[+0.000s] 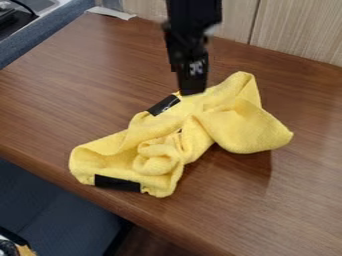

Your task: Move the cloth from the left side of the table to the center of the table

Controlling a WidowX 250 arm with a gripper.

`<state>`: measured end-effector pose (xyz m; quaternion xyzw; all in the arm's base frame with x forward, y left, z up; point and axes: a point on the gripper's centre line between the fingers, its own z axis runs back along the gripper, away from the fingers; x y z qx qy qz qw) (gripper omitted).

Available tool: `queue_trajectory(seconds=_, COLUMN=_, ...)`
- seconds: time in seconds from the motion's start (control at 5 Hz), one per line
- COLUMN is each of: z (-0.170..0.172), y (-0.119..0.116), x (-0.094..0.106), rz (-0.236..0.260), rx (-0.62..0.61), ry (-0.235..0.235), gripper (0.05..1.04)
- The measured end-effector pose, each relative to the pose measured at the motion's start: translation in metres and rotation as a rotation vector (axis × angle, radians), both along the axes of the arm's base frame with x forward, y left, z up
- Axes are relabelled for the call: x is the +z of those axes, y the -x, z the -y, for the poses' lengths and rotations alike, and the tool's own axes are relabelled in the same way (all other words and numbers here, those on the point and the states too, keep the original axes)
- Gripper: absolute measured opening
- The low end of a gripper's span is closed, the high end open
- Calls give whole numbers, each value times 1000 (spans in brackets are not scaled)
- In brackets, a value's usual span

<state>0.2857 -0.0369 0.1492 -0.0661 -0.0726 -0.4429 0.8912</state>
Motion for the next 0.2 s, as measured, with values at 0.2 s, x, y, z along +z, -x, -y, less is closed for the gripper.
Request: queue_trajectory(seconds=0.2, z=-7, y=1, x=10, rz=33, rx=16, ry=17, gripper=999)
